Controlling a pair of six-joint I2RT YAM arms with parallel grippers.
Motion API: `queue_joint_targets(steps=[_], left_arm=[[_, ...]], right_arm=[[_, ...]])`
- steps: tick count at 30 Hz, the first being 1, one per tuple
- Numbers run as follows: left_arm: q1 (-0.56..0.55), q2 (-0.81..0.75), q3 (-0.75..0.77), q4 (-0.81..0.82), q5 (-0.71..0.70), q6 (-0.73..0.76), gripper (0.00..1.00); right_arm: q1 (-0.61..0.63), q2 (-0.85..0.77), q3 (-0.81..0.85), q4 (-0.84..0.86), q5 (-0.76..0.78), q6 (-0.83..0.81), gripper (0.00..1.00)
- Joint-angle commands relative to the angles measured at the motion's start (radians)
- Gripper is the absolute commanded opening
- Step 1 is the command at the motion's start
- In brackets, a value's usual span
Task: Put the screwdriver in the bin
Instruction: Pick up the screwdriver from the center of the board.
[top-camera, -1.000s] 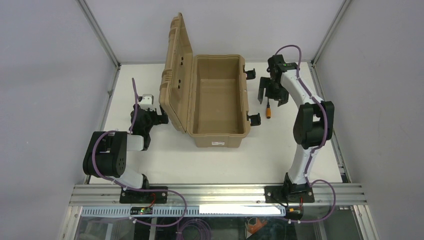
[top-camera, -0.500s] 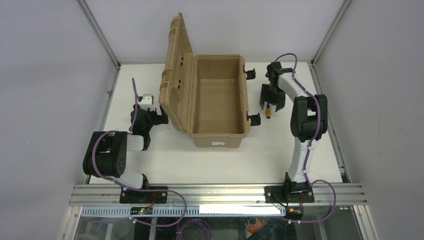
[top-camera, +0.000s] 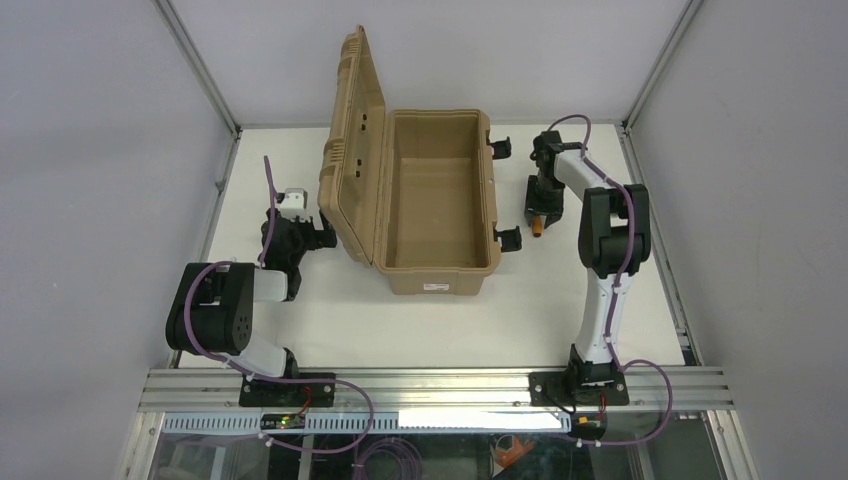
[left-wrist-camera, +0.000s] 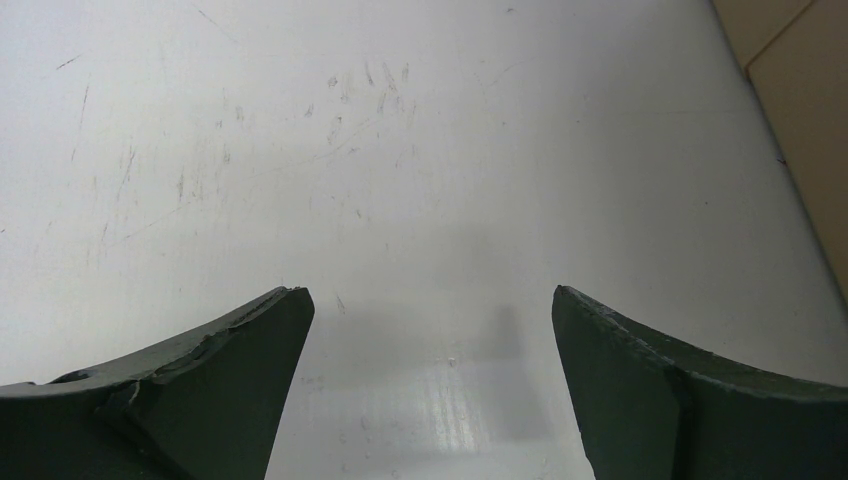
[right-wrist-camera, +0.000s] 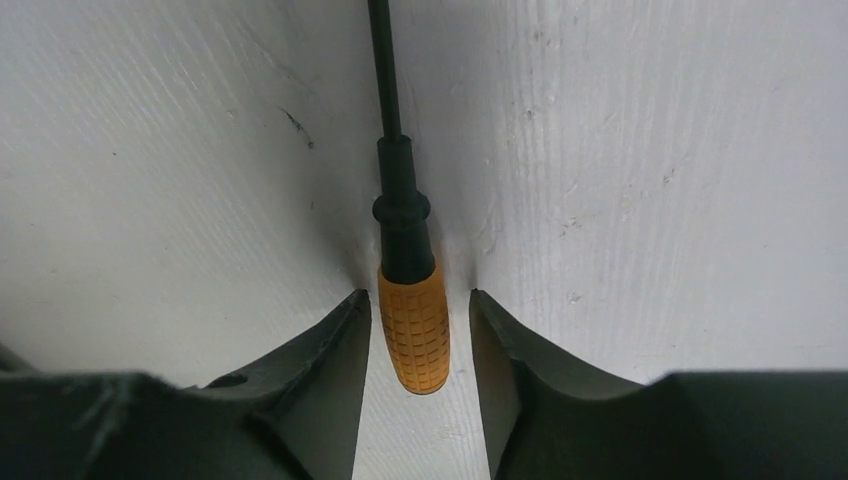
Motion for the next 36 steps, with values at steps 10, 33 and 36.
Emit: queue_joint_targets(steps=[10,33,36], left_arm=[[0.005,-0.029,-0.002,0.038,0.022,-0.01,0.99],[0.005,-0.029,-0.002,0.038,0.022,-0.01,0.99],[0.005,-0.029,-0.002,0.038,0.022,-0.01,0.99]], right_arm=[[-0.01,0.006,-0.01,0.038,-0.025,-0.015,0.32],[-0.009,-0.291,0.142,-0.155,-0.005,0.028,0.0],[-0.008,-0.319,0.2,-0.194,-0.027,0.04,0.0]])
